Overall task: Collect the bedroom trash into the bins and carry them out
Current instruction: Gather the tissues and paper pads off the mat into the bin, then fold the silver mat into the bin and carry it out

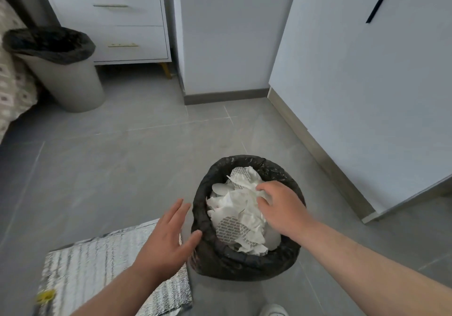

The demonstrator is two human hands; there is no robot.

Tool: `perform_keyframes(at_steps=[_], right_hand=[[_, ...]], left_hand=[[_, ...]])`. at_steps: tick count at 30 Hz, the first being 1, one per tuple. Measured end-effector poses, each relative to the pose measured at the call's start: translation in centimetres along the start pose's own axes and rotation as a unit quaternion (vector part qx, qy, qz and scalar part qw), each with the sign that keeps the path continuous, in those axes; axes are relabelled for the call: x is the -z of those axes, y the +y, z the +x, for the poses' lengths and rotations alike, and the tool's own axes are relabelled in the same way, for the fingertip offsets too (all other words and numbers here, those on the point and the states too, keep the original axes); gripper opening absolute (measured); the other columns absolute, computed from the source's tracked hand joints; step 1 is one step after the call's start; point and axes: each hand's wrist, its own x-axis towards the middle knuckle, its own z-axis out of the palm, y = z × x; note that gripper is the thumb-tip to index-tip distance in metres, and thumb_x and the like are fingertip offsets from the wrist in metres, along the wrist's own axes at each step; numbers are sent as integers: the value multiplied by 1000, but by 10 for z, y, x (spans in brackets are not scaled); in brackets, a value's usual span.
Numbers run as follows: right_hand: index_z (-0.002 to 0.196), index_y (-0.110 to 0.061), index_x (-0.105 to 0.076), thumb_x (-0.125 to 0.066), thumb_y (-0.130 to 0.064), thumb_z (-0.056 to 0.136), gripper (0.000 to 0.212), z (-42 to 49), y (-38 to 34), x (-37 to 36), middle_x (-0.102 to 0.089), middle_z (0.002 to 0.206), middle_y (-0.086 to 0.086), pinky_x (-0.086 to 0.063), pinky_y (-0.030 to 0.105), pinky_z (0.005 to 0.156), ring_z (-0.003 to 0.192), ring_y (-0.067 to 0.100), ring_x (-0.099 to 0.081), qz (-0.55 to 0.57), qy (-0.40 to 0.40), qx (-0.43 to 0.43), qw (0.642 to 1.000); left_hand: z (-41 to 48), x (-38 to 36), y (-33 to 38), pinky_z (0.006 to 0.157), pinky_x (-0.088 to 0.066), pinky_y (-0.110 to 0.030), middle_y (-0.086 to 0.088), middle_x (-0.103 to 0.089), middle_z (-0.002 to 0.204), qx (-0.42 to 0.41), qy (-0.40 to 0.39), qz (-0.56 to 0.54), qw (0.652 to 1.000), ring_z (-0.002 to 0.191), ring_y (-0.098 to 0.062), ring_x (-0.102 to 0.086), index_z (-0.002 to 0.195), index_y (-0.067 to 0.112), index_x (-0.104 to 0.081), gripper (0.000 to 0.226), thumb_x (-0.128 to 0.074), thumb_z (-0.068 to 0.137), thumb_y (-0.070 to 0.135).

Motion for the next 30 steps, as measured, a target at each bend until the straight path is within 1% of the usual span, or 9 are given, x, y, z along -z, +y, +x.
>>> perform_keyframes(at_steps=[4, 9, 15, 20, 22, 24, 26, 27, 30], right_hand=[[129, -21, -56, -51, -28, 95, 34, 6, -36, -18, -52, 135, -8, -30, 21, 104, 129, 10, -42, -34, -8, 70, 997], [136, -19, -50, -53, -31, 95, 43, 13, -80, -53, -43, 143, -4, -21, 19, 109, 136, 12, -32, -57, -19, 126, 990], [141, -21, -43, -46, -32, 98, 44, 29, -85, -71, -37, 148, -4, -22, 26, 113, 138, 13, -29, -75, -35, 104, 991], [136, -20, -48, -49, -31, 96, 42, 38, -72, -72, -44, 142, -4, -23, 20, 105, 133, 12, -35, -73, -23, 85, 993], [136, -20, -47, -50, -30, 96, 42, 40, -69, -73, -44, 142, -5, -22, 20, 104, 134, 12, -35, -79, -23, 81, 993], [136, -20, -47, -51, -30, 95, 42, 42, -69, -74, -44, 142, -5, -23, 21, 104, 135, 12, -35, -82, -28, 78, 993], [136, -19, -48, -52, -31, 95, 43, 47, -70, -74, -44, 142, -4, -26, 25, 108, 134, 14, -35, -95, -29, 79, 992], [135, -18, -49, -53, -31, 94, 43, 51, -67, -72, -45, 141, -2, -27, 29, 111, 134, 16, -36, -109, -21, 79, 991], [136, -11, -49, -52, -31, 93, 47, 67, -44, -57, -47, 141, 10, -29, 40, 113, 133, 27, -39, -195, 50, 41, 979]], left_hand=[[-12, 12, -51, 113, -26, -36, -5, -34, 151, 177, 93, 9, 980, 139, -21, -31, 142, 14, -37, 60, -57, 89, 33], [-51, 20, -148, 96, -43, -44, -18, -44, 138, 435, 74, 26, 897, 124, -36, -44, 135, 2, -39, 78, -63, 76, 46], [-58, -5, -181, 108, -31, -52, -23, -19, 152, 524, 62, 23, 849, 140, -38, -21, 145, -2, -14, 130, -72, 54, 72], [-48, -17, -188, 115, -16, -54, -18, 5, 159, 534, 31, 70, 842, 147, -33, 3, 147, 0, 3, 139, -65, 55, 78], [-47, -17, -195, 114, -19, -53, -15, 1, 159, 508, 28, 107, 854, 147, -31, -2, 148, 2, -2, 131, -65, 59, 74], [-46, -14, -202, 110, -30, -51, -11, -23, 153, 472, 48, 130, 871, 140, -28, -25, 141, 7, -28, 103, -67, 66, 65], [-46, -4, -212, 90, -50, -44, -6, -54, 115, 421, 89, 135, 893, 103, -25, -55, 102, 16, -55, 44, -66, 75, 49], [-45, 3, -214, 76, -54, -39, -4, -57, 95, 402, 109, 118, 901, 83, -23, -59, 83, 18, -55, 24, -63, 79, 40], [-44, 21, -217, 54, -45, -26, -8, -62, 70, 386, 126, 81, 910, 60, -25, -59, 70, 14, -58, 15, -58, 83, 22]])
